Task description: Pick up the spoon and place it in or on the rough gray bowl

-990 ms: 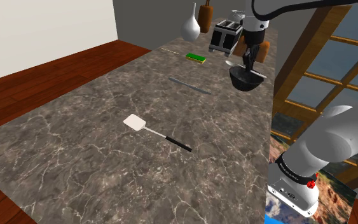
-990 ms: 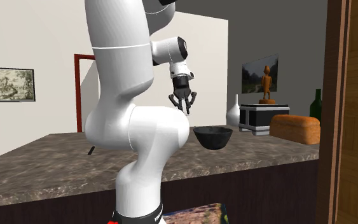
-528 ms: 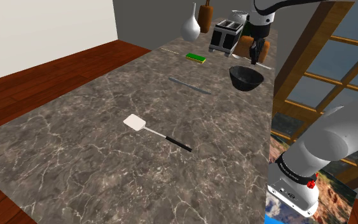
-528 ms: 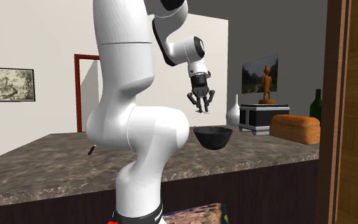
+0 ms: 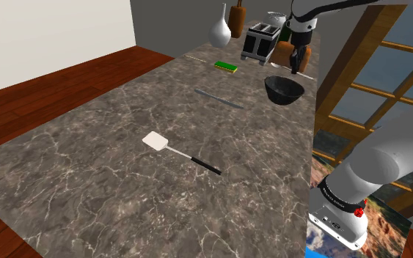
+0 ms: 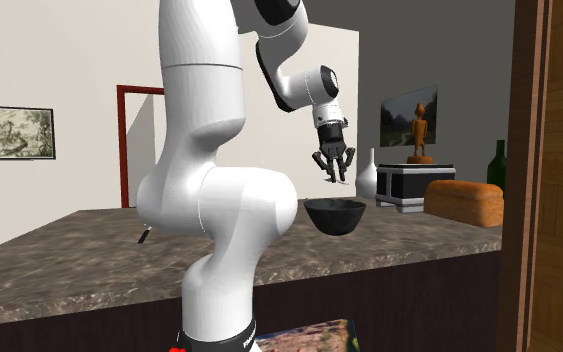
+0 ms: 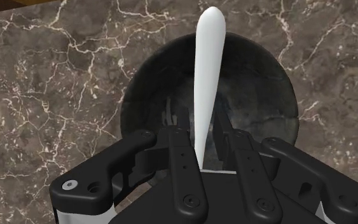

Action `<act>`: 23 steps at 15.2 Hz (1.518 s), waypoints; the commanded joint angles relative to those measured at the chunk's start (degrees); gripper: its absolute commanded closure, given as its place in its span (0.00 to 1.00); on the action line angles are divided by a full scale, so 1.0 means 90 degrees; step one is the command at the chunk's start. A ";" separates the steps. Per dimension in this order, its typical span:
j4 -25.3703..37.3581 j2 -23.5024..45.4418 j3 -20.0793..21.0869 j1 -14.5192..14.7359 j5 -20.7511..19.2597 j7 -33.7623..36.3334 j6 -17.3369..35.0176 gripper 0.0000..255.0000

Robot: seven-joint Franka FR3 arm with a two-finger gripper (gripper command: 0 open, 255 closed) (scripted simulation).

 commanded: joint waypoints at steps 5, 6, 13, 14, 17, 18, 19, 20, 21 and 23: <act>-0.0414 0.0108 -0.0036 -0.0016 -0.0018 0.0084 0.0517 1.00; -0.0478 0.0130 -0.0042 -0.0019 -0.0021 0.0098 0.0601 1.00; -0.0762 0.0253 -0.0069 -0.0031 -0.0033 0.0160 0.1002 1.00; -0.0761 0.0253 -0.0070 -0.0031 -0.0033 0.0160 0.1002 1.00; -0.0761 0.0253 -0.0070 -0.0031 -0.0033 0.0160 0.1002 1.00; -0.0761 0.0253 -0.0070 -0.0031 -0.0033 0.0160 0.1002 1.00; -0.0761 0.0253 -0.0070 -0.0031 -0.0033 0.0160 0.1001 1.00; -0.0761 0.0253 -0.0070 -0.0031 -0.0033 0.0160 0.1001 0.00; -0.0761 0.0253 -0.0070 -0.0031 -0.0033 0.0160 0.1001 0.00; -0.0761 0.0253 -0.0070 -0.0031 -0.0033 0.0160 0.1001 0.00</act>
